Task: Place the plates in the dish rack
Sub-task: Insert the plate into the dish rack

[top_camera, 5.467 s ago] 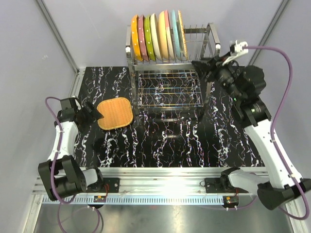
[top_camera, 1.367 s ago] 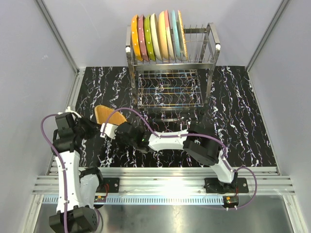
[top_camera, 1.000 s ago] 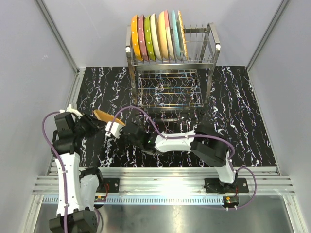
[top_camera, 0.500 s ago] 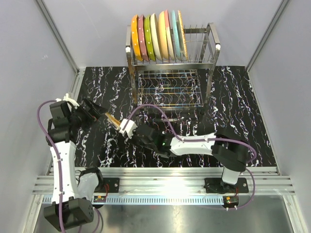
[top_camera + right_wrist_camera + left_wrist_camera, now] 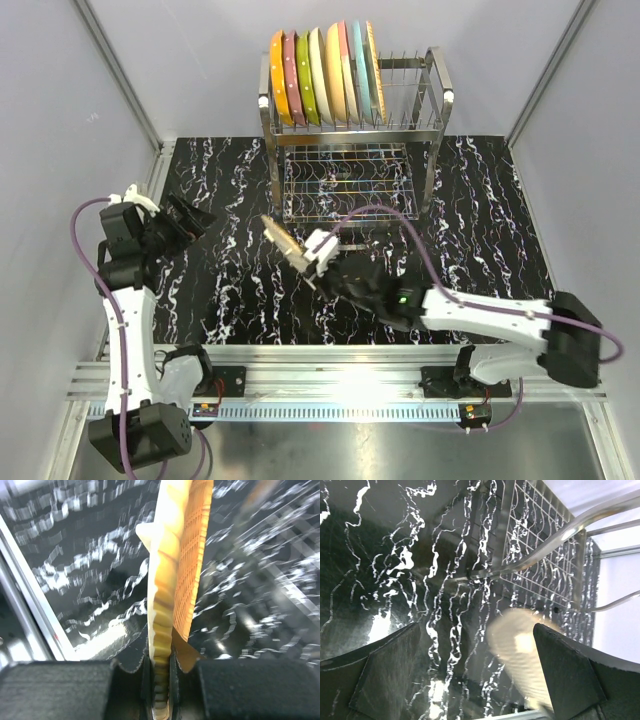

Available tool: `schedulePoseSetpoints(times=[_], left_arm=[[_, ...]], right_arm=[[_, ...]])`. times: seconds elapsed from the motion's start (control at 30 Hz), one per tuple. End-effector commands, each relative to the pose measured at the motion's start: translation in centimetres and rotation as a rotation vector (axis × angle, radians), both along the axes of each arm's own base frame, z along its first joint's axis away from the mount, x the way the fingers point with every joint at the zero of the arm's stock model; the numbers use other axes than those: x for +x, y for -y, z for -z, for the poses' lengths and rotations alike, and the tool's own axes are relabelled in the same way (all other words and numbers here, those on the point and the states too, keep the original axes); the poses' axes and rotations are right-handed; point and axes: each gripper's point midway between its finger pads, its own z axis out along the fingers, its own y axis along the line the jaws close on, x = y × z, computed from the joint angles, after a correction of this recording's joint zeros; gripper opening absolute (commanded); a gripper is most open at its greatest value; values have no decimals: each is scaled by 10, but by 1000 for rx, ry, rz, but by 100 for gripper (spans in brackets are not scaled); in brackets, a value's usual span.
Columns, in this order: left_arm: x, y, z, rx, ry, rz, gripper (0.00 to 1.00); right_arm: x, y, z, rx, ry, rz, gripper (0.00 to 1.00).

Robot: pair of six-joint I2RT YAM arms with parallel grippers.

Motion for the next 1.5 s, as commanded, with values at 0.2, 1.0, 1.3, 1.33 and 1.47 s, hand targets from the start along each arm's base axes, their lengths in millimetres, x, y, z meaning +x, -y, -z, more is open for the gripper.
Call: schedulePoseSetpoints(times=[0.2, 1.0, 1.3, 1.33, 1.47], left_arm=[[9, -10, 8, 121, 89, 14, 99], [15, -31, 52, 196, -7, -50, 99], [17, -29, 55, 193, -18, -39, 99], [17, -30, 56, 194, -23, -43, 99], [18, -29, 57, 189, -28, -37, 99]], right_arm=[[19, 92, -179, 316, 120, 156, 0], [82, 210, -423, 474, 631, 479, 0], [156, 234, -423, 485, 492, 436, 0], [176, 239, -414, 464, 468, 452, 0], [198, 235, -412, 489, 396, 403, 0]])
